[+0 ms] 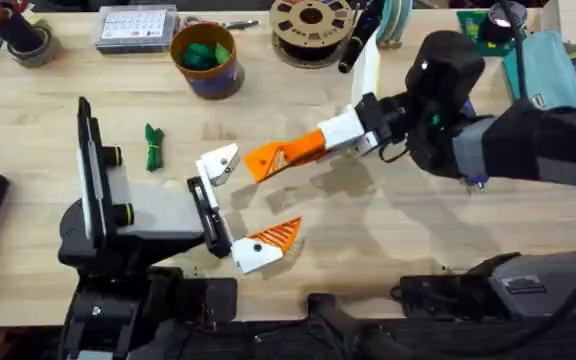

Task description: Pick up the gripper from the table and insert it into the empty holder that is missing its gripper. Then pick up a screw, insert it into the mounting hole, and use the screwdriver to tighten it. Finally, clean up the table by picking up the vegetable and placing it into the bucket.

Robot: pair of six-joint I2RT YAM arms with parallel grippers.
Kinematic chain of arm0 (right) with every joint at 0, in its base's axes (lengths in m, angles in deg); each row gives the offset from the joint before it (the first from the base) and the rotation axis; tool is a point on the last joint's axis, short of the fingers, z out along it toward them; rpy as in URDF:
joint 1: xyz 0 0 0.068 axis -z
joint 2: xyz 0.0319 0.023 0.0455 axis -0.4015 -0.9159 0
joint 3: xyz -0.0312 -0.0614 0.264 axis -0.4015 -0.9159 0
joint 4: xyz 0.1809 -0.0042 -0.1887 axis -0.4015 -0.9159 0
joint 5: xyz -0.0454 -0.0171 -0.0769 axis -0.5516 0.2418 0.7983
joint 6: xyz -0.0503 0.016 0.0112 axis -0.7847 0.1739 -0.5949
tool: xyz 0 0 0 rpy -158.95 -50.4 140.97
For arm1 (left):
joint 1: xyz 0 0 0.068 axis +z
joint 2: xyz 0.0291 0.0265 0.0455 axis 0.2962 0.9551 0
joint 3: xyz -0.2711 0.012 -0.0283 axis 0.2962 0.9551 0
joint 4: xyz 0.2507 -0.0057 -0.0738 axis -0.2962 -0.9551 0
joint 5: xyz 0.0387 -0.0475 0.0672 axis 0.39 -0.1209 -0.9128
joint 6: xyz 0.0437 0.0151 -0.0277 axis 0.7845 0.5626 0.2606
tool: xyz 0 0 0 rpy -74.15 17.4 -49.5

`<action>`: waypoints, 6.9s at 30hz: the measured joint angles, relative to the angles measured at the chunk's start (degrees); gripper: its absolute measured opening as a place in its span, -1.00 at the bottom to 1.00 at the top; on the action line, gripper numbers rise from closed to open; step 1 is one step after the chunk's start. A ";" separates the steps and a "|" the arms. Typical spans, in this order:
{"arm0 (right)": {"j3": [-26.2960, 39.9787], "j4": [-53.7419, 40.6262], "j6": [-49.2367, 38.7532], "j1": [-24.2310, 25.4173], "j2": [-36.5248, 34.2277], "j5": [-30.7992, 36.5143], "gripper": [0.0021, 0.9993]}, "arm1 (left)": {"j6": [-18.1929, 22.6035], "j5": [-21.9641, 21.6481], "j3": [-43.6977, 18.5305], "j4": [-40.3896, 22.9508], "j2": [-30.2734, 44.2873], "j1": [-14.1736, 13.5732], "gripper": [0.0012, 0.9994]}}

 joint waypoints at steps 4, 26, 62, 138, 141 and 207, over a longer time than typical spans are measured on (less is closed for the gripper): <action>-2.80 5.47 1.92 -1.01 0.02 1.89 -0.98 | 0.00 0.00 0.00 0.00 0.00 0.00 0.97; -5.07 7.67 9.08 -3.54 0.01 8.74 -0.98 | -0.02 -0.01 0.00 0.00 0.00 0.00 0.97; -5.05 7.43 11.54 -4.83 -2.14 9.64 -0.98 | 0.00 0.00 0.00 0.00 0.00 0.00 0.97; 17.07 4.61 12.37 -8.30 -20.02 -0.33 -0.98 | -0.22 -2.29 -0.02 0.24 0.02 0.63 0.97; 17.07 4.61 12.39 -8.30 -20.02 0.13 -0.99 | -0.22 -2.45 -0.02 0.28 0.00 0.63 0.97; 16.98 3.93 11.05 4.92 -18.65 1.66 0.99 | -0.02 -0.04 -0.04 -0.07 0.02 0.20 0.97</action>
